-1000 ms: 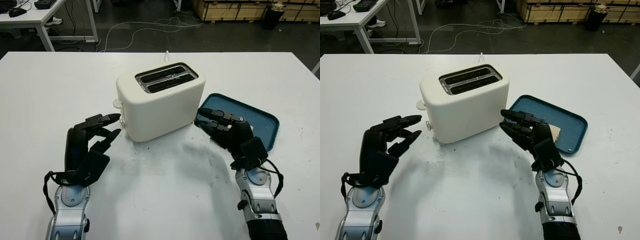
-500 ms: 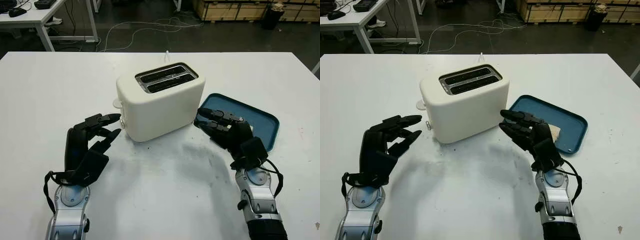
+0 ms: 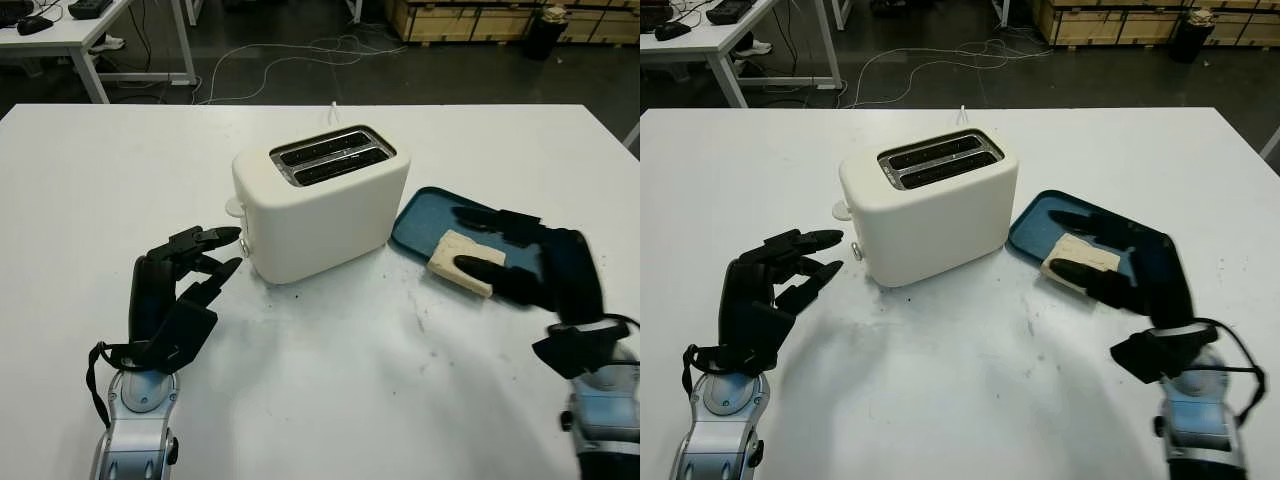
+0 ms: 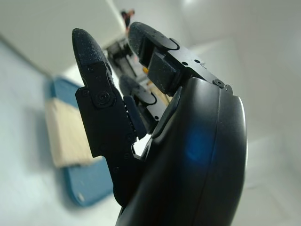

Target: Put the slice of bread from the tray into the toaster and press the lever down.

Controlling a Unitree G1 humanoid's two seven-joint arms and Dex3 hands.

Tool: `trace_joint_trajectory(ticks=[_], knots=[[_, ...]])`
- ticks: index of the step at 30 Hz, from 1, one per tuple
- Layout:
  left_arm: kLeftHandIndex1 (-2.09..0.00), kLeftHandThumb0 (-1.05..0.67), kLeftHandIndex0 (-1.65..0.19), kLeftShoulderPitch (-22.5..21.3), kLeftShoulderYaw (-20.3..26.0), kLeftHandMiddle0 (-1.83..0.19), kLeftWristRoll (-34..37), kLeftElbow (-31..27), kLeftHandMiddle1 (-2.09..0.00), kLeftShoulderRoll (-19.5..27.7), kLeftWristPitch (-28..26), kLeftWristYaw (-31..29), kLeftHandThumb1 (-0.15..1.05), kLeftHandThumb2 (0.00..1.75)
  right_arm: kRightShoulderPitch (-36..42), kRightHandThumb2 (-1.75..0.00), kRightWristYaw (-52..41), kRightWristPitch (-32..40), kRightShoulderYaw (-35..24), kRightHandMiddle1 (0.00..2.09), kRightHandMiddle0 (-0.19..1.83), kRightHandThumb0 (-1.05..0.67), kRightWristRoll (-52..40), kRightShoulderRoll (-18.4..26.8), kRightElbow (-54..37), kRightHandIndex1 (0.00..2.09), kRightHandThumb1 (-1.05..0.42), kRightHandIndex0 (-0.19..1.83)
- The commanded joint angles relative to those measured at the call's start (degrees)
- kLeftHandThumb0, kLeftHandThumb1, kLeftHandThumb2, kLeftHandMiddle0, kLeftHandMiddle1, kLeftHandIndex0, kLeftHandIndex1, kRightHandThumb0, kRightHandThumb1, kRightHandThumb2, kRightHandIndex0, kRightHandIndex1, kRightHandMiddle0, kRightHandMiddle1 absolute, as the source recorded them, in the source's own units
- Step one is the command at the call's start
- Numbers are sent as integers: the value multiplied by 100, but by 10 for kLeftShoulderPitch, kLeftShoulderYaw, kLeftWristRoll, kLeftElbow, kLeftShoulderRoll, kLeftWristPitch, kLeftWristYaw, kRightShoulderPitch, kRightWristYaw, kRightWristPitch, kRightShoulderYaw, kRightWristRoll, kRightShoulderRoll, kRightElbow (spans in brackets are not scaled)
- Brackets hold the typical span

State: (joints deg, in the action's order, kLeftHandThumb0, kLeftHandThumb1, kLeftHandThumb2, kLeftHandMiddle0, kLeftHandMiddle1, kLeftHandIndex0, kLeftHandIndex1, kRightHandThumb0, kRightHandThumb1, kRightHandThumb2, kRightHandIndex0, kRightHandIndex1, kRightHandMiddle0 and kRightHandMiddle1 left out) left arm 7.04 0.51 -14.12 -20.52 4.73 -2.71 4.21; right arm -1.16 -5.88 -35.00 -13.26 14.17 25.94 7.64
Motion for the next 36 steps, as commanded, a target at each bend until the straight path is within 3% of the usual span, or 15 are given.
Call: trace_joint_trajectory(ticks=[1, 7, 11, 18, 26, 36], knots=[[-36, -24, -88, -6, 1, -61, -1, 2, -131, 5, 7, -2, 92, 7, -1, 0, 20, -28, -5, 0, 73, -59, 26, 27, 35, 12, -79, 72], [-40, -26, -87, -7, 1, -62, 4, 4, -134, 8, 6, -6, 92, 8, -30, -1, 146, -71, 37, 0, 50, -74, 218, 129, 142, 2, -84, 58], [-42, -26, -85, -5, 1, -61, 2, 2, -134, 6, 2, -5, 92, 8, -47, 0, 188, -35, 81, 0, 38, -86, 299, 173, 167, 0, -79, 41], [-46, -25, -83, -5, 5, -62, 9, 7, -133, 10, 11, -10, 92, 8, -57, -2, 182, 35, 148, 0, 18, -104, 365, 219, 166, 0, -78, 10], [-49, -25, -81, -5, 6, -63, 11, 5, -133, 14, 11, -13, 92, 8, -86, 0, 269, 70, 209, 0, 14, -104, 409, 224, 212, 1, -76, 3], [-53, -26, -80, -4, 11, -61, 8, -2, -133, 18, 9, -18, 92, 7, -132, 0, 364, 54, 285, 3, 23, -82, 413, 213, 309, 6, -74, 17]])
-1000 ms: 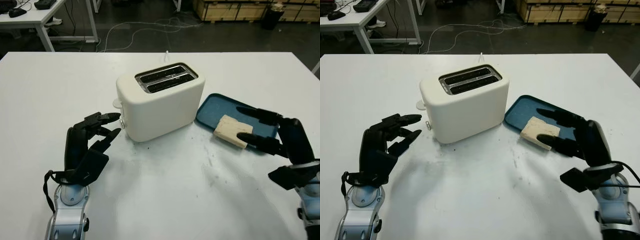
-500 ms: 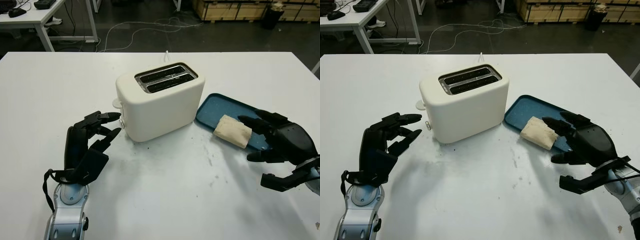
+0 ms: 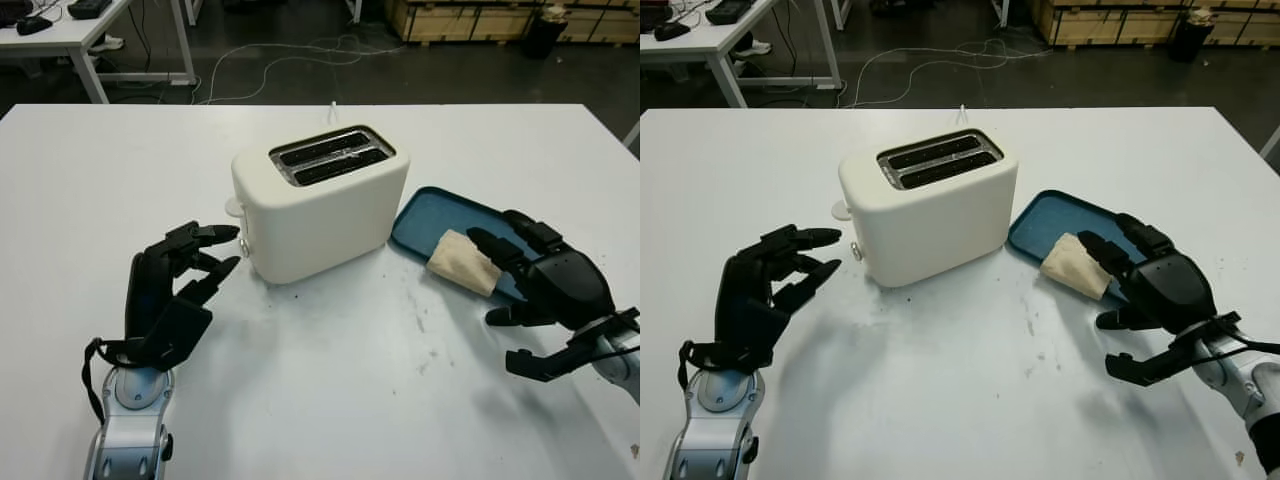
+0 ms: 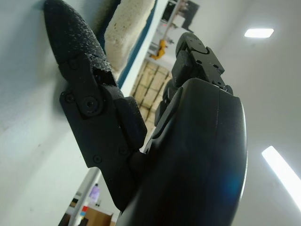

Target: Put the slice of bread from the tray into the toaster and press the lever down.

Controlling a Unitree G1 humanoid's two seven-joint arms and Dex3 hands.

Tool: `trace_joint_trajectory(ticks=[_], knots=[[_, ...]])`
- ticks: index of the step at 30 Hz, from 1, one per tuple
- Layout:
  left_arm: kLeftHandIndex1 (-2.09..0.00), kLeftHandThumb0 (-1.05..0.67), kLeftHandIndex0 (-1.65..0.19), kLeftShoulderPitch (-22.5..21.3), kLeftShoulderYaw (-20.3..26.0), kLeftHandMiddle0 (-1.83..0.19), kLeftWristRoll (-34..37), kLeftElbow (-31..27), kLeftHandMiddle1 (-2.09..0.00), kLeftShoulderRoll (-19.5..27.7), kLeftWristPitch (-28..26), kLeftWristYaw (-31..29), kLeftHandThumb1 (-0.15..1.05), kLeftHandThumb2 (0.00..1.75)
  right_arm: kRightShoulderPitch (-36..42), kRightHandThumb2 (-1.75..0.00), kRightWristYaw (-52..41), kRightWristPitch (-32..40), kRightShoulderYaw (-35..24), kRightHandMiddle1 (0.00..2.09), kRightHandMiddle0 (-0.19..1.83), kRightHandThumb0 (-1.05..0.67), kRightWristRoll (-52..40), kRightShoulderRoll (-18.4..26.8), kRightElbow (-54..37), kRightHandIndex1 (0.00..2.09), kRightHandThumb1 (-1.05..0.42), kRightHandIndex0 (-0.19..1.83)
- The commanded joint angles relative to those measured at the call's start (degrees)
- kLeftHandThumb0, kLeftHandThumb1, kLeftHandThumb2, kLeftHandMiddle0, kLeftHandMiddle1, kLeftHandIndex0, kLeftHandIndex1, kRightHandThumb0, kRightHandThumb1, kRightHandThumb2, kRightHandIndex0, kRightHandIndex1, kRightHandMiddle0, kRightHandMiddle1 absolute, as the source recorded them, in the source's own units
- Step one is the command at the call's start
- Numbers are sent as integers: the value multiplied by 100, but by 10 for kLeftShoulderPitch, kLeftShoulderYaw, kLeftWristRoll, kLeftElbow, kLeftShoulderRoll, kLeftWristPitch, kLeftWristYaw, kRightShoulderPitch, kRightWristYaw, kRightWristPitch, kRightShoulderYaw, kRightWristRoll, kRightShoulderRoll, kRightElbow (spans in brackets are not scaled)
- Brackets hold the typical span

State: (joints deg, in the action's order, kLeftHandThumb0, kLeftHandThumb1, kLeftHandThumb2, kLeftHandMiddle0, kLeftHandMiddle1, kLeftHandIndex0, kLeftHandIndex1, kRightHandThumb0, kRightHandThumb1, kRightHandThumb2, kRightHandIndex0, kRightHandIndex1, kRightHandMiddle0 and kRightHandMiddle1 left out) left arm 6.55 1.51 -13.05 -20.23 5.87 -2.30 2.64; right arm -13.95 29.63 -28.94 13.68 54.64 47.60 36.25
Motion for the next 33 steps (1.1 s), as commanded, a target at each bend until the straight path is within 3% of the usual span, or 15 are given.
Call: trace_joint_trajectory(ticks=[1, 8, 24, 33], knots=[[-53, -26, -80, 1, 0, -61, -5, -5, -133, 7, 5, -1, 92, 7, -11, 0, 23, -11, 24, 3, 26, -79, 9, -6, 39, 7, -74, 20], [-56, -23, -79, 2, 4, -62, 3, -4, -134, 2, 19, 2, 92, 8, -52, -1, 70, -18, 79, 3, 33, -64, 11, -8, 105, 7, -77, 28], [-69, -18, -74, -11, 32, -64, -4, 28, -138, -4, 78, 58, 92, 10, -77, -1, -23, -9, 114, 3, 36, -60, -14, 16, 120, 7, -75, 34], [-73, -20, -73, -13, 34, -66, -1, 30, -138, -8, 81, 55, 92, 9, -90, -1, 137, -25, 153, 14, 84, -37, 25, 12, 157, 39, -90, 76]])
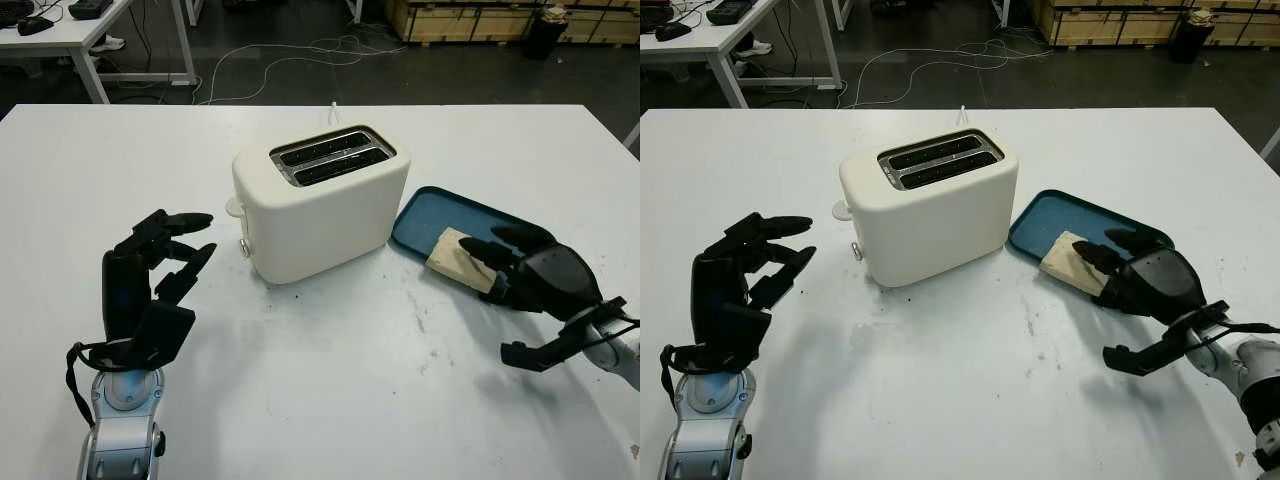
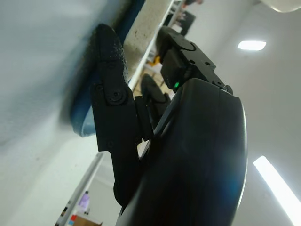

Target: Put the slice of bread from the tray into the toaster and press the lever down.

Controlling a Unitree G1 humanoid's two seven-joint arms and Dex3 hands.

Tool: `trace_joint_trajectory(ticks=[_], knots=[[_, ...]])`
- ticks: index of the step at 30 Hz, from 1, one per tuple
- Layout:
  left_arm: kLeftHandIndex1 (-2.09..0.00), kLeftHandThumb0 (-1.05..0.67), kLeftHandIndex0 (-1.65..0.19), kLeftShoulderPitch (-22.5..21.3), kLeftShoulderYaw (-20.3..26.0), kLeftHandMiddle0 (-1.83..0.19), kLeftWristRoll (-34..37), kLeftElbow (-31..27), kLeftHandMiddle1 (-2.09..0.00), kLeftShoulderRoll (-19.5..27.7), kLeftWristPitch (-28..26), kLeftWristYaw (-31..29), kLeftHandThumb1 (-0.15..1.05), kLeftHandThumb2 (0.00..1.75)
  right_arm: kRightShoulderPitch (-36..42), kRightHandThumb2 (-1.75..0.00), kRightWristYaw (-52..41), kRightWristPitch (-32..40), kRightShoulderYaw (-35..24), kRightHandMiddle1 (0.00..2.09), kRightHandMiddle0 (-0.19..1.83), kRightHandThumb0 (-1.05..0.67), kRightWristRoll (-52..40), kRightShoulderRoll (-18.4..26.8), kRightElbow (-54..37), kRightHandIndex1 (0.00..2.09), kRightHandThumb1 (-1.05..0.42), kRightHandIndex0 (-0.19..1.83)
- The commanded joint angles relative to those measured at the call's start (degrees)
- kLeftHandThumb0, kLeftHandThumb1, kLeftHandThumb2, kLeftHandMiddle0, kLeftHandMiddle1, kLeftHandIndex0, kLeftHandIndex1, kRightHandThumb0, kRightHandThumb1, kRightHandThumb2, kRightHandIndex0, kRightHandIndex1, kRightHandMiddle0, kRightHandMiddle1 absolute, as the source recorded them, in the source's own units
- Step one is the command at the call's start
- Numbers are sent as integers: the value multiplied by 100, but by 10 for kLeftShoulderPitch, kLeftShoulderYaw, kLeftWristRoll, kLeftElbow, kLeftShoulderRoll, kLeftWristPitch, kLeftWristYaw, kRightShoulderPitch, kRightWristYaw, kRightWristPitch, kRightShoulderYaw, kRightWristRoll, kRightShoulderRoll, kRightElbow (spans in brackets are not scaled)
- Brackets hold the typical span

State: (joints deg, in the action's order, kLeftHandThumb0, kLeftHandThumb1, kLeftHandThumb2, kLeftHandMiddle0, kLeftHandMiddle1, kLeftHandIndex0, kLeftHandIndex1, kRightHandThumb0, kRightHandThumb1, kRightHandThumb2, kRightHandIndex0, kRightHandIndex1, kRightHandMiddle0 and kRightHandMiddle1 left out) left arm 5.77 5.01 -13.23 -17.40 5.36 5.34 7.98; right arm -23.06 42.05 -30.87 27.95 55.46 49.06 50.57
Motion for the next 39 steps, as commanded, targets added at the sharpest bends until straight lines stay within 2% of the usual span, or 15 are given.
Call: trace_joint_trajectory(ticks=[1, 2, 4, 5, 6, 8, 9, 11, 15, 21, 26, 30, 32, 35, 39], knots=[[-73, -20, -73, -5, -2, -65, 0, 1, -138, -2, 4, 2, 92, 9, -1, 0, 22, -1, 16, 15, 88, -39, 21, -2, 16, 53, -91, 73], [-73, -20, -72, -4, -2, -65, -1, 2, -138, -2, 3, 1, 92, 9, -3, -5, 30, 4, 21, 19, 91, -45, 26, -1, 18, 74, -92, 67], [-74, -21, -72, -4, -3, -64, -1, 1, -138, -1, 1, 0, 92, 9, -8, -11, 53, 11, 30, 33, 89, -52, 37, 0, 24, 94, -92, 63], [-74, -20, -72, -3, -3, -64, -2, 0, -138, -2, -1, 0, 92, 9, -10, -15, 65, 10, 32, 69, 76, -57, 39, -1, 26, 111, -92, 62], [-74, -20, -72, -3, -4, -64, -4, 1, -138, -1, 0, 0, 92, 9, -12, -16, 82, 6, 35, 97, 66, -60, 39, -2, 31, 126, -92, 60], [-75, -20, -72, -3, -7, -65, -11, 0, -137, 0, -3, 1, 92, 9, -18, -19, 109, -4, 40, 135, 53, -66, 39, -4, 44, 156, -92, 57], [-75, -20, -72, -2, -7, -65, -12, -1, -137, 0, -4, 1, 92, 8, -20, -20, 118, -6, 43, 143, 50, -67, 38, -6, 50, 163, -92, 56], [-75, -21, -71, -1, -9, -65, -15, -1, -136, 1, -7, 0, 92, 8, -25, -23, 133, -10, 48, 146, 48, -68, 37, -8, 60, 167, -92, 56], [-75, -20, -71, 0, -11, -67, -16, 0, -135, 3, -6, -2, 92, 8, -30, -27, 159, -16, 53, 132, 53, -68, 29, -13, 77, 156, -92, 59], [-74, -20, -71, 2, -15, -68, -16, -5, -135, 3, -21, -7, 92, 8, -37, -26, 164, -50, 36, 115, 60, -67, -4, -22, 92, 154, -92, 60], [-72, -19, -72, 2, -18, -66, -12, -11, -135, 0, -32, -12, 92, 8, -52, -34, 172, -78, 18, 109, 65, -68, -25, -30, 101, 151, -92, 64], [-72, -18, -72, 2, -20, -66, -11, -10, -136, 1, -32, -13, 92, 7, -63, -39, 158, -111, -5, 121, 61, -68, -50, -32, 95, 163, -92, 62], [-72, -18, -72, 2, -20, -66, -9, -9, -136, 2, -30, -14, 92, 7, -66, -40, 144, -121, -16, 134, 58, -67, -63, -33, 90, 172, -92, 62], [-72, -19, -72, 2, -20, -66, -8, -9, -136, 1, -31, -15, 92, 7, -67, -42, 119, -129, -31, 166, 46, -68, -80, -34, 82, 174, -92, 65], [-71, -21, -72, 4, -21, -65, -10, -10, -136, 1, -35, -15, 92, 7, -68, -50, 93, -129, -47, 174, 37, -68, -95, -36, 69, 175, -92, 63]])
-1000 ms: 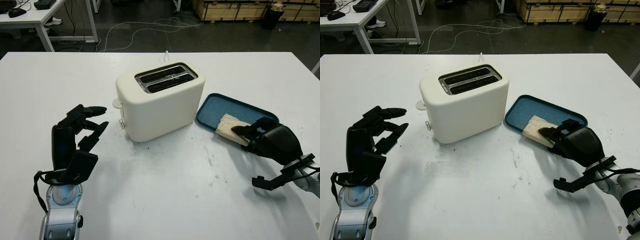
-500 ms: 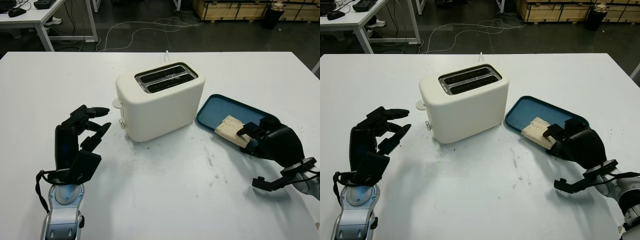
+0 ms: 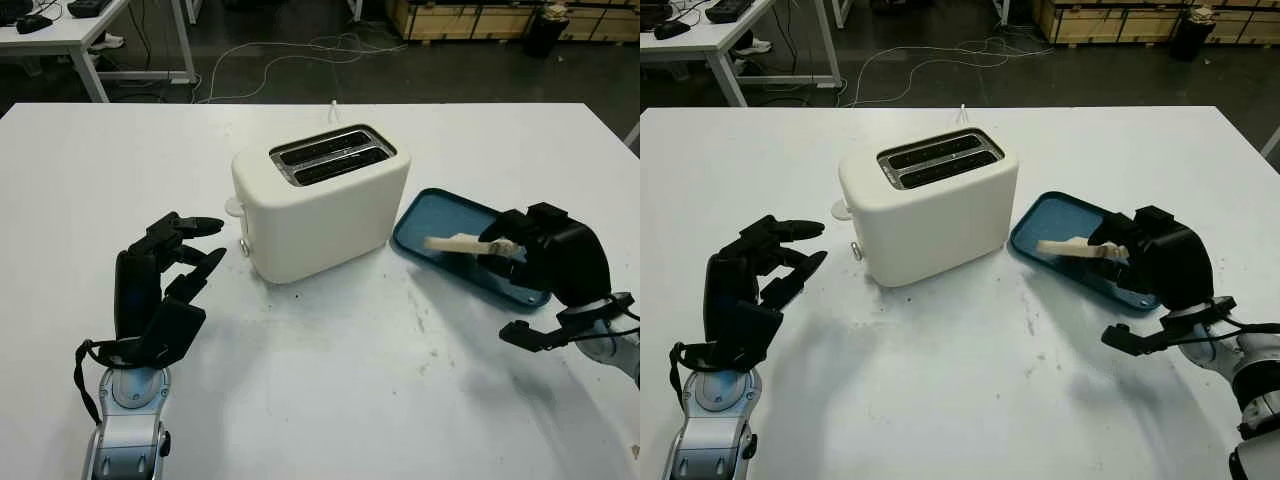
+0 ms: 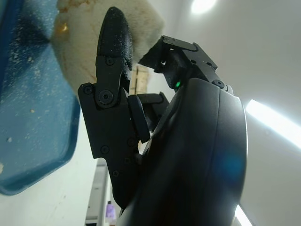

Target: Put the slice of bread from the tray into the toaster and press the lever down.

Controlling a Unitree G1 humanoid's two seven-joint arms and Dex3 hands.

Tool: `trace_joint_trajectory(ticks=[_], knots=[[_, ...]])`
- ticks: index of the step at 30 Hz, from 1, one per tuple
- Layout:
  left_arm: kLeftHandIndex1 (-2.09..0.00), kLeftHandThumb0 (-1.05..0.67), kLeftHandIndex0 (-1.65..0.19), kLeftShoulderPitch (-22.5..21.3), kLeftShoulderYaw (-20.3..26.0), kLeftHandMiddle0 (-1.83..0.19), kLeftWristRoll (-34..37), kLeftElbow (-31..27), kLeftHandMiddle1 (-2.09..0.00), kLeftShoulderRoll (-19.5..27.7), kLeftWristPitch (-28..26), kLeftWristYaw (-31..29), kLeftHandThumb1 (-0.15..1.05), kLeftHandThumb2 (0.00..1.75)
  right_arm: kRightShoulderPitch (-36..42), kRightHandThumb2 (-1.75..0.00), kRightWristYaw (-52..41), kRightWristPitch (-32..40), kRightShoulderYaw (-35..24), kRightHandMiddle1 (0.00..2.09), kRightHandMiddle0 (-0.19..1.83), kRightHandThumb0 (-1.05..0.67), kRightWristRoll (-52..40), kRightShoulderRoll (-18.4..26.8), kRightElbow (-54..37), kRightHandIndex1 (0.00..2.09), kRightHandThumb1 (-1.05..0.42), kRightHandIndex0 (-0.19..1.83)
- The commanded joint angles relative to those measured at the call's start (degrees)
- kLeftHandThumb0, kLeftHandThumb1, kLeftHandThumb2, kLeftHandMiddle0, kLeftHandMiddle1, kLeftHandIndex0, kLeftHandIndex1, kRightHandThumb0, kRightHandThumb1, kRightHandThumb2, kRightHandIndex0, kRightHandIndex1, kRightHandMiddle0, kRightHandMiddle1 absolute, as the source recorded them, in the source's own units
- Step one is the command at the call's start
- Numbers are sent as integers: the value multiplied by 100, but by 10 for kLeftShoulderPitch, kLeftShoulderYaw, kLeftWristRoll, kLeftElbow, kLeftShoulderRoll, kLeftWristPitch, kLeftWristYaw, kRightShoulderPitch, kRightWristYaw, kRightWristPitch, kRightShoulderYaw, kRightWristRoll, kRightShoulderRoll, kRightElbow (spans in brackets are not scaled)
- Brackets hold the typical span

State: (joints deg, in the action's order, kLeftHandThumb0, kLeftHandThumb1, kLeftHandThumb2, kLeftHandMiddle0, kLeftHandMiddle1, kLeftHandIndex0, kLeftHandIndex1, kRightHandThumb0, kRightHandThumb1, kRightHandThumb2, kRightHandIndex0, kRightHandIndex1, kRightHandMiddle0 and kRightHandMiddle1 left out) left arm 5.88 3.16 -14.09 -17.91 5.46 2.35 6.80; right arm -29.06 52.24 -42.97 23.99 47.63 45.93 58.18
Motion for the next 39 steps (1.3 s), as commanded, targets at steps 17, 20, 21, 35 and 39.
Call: trace_joint_trajectory(ticks=[17, 20, 21, 35, 39], knots=[[-70, -22, -72, 4, -4, -65, -8, -4, -134, -1, -7, 2, 92, 8, -67, -50, -413, 17, -99, 175, 53, -57, -146, 55, -113, 175, -92, 78], [-69, -22, -73, 4, -5, -66, -9, -4, -135, -1, -7, 3, 92, 8, -89, -48, -490, 32, -126, 174, 54, -57, -185, 62, -134, 175, -92, 80], [-69, -22, -73, 5, -4, -66, -7, -3, -135, -1, -5, 3, 92, 8, -100, -47, -516, 37, -134, 174, 54, -58, -199, 64, -139, 175, -92, 79], [-69, -21, -73, 9, -13, -67, -22, 2, -135, -6, 4, 13, 92, 8, -393, -28, -605, 47, -115, 173, 66, -57, -163, 46, -10, 175, -92, 87], [-69, -22, -73, 10, -14, -68, -18, 1, -135, -9, 2, 13, 92, 8, -467, -22, -648, 42, -111, 174, 75, -55, -180, 23, 33, 175, -92, 97]])
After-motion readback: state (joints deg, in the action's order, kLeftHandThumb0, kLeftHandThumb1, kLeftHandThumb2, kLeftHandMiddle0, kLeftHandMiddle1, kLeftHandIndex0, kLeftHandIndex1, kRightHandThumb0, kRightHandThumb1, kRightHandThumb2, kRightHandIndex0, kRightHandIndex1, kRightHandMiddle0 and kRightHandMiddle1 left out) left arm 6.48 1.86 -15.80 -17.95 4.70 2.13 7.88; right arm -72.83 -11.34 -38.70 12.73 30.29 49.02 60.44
